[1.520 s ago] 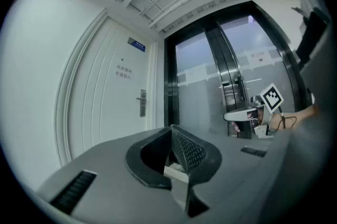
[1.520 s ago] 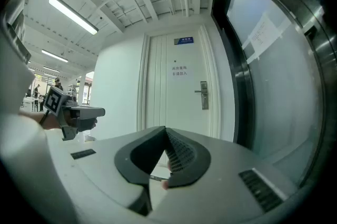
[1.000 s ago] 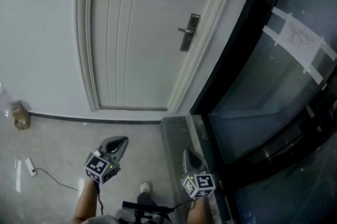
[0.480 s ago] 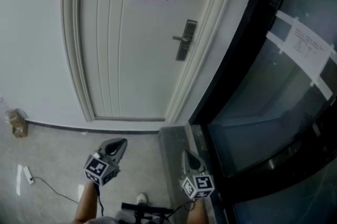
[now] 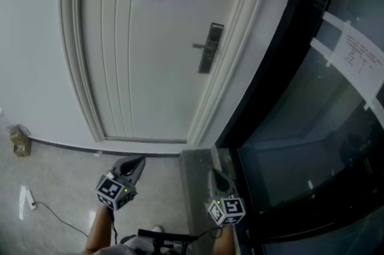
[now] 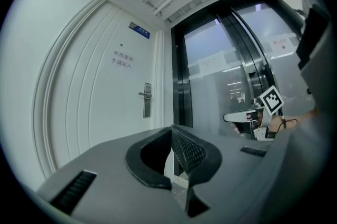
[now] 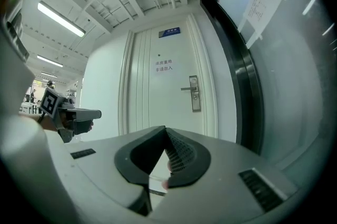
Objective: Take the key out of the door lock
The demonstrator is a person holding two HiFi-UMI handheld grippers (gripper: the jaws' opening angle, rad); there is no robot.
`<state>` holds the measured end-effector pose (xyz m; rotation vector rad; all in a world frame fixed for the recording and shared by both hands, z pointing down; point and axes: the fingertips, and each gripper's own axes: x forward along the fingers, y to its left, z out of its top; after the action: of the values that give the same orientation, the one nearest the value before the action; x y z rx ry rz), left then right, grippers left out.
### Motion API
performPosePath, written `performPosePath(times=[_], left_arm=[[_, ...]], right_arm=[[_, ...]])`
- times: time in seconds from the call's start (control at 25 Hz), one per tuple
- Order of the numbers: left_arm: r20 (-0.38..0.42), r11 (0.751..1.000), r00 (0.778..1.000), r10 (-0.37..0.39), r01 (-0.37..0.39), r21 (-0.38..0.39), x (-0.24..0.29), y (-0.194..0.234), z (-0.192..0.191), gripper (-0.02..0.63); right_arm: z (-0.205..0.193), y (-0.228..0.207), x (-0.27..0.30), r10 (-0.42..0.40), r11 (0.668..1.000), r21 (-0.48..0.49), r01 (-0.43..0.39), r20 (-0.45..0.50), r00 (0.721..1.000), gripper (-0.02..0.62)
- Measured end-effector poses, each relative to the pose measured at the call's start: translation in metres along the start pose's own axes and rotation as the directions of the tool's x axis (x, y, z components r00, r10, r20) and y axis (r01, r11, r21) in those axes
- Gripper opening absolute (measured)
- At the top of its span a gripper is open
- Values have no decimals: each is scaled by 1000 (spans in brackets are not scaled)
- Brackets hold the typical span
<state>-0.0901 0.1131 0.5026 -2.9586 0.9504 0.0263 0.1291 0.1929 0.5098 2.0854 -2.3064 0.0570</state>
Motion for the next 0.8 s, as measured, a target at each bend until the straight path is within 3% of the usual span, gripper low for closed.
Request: performPosePath(times=[0.4,0.8], left_arm=[[-13,1000,1000,2,-2,6,52,8,-1,9],[-28,1000,1000,0,0,-3,102,47,-6,9]], right_arm=[[-5,-44,34,8,1000,24,-8,-8,1000,8],[-6,-63,90,3,1000,30,-3,-13,1000,8]])
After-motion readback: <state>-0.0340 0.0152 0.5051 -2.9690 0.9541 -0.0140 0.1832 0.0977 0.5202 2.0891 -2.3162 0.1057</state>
